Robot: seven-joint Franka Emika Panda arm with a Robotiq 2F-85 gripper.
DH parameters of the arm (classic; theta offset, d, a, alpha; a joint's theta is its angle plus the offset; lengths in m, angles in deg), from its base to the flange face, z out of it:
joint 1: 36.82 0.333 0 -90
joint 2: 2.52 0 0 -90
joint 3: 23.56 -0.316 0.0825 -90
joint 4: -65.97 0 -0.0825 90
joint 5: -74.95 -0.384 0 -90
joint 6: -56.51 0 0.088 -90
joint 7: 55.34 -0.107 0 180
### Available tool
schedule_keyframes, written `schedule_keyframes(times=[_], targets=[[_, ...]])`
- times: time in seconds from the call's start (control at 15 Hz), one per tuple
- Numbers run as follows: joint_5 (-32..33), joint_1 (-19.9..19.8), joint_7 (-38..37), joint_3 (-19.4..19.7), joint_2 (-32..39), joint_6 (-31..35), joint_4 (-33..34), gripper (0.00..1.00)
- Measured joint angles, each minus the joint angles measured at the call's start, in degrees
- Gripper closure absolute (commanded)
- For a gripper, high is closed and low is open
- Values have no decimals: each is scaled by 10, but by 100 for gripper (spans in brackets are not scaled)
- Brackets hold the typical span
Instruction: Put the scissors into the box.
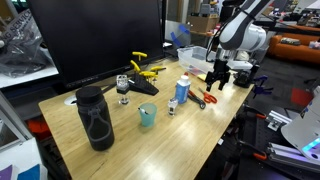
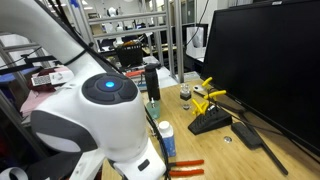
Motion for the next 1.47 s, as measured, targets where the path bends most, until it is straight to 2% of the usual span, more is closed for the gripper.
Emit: schedule_keyframes(times=[0.2,0.6,1.0,1.47], targets=[[18,-4,-17,-7,56,30,21,0],[48,-16,-46,-22,137,38,71,0],[48,-33,-46,-56,151,38,89,0],[49,-40,-46,-62,152,38,89,0]])
